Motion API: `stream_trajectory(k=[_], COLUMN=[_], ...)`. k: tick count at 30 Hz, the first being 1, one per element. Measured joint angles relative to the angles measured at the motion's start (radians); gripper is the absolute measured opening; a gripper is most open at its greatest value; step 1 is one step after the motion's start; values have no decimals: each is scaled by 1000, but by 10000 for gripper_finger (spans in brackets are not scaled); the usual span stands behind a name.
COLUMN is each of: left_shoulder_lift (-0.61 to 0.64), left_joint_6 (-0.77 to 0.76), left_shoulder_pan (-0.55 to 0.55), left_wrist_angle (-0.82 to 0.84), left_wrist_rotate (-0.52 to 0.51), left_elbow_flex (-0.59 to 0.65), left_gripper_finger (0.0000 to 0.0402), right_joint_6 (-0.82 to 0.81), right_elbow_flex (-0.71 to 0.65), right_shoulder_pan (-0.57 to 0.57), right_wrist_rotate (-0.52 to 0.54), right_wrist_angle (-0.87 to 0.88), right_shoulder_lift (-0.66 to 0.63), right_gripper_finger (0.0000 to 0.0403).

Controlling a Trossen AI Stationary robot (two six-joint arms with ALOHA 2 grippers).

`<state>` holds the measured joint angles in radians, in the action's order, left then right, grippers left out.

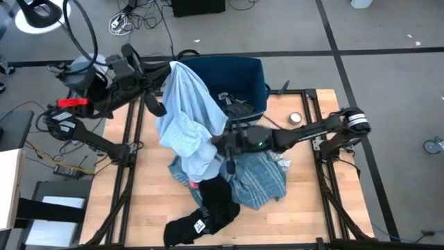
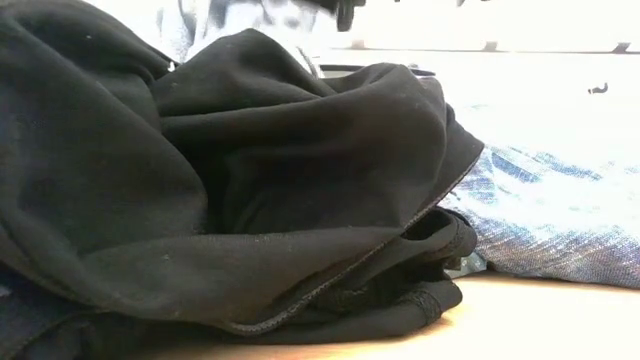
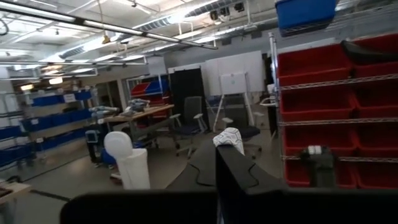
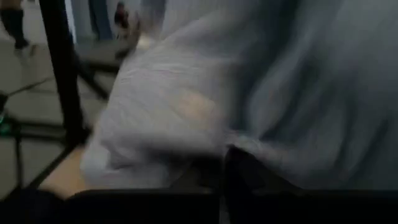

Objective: Sort clothes
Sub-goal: Put the light blue shirt into the blue laundry organizer

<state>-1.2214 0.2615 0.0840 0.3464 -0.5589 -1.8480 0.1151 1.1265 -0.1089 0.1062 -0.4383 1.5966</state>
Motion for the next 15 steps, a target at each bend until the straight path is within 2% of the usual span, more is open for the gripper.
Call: stream_trajectory(k=[9, 15], left_shoulder_lift=[-1, -1], left_joint_6=[-37, -64], left_shoulder_pan=[-73, -116], left_wrist_angle=[149, 165], left_wrist_rotate=[0, 0], left_elbow_flex=[0, 0], left_gripper_finger=[0, 0], right_joint_6=[182, 201], right_elbow_flex=[187, 353], right_shoulder_pan=[91, 212], right_wrist_rotate=[1, -12], right_wrist_angle=[112, 153], right_shoulder_lift=[-192, -261], right_gripper_finger=[2, 1])
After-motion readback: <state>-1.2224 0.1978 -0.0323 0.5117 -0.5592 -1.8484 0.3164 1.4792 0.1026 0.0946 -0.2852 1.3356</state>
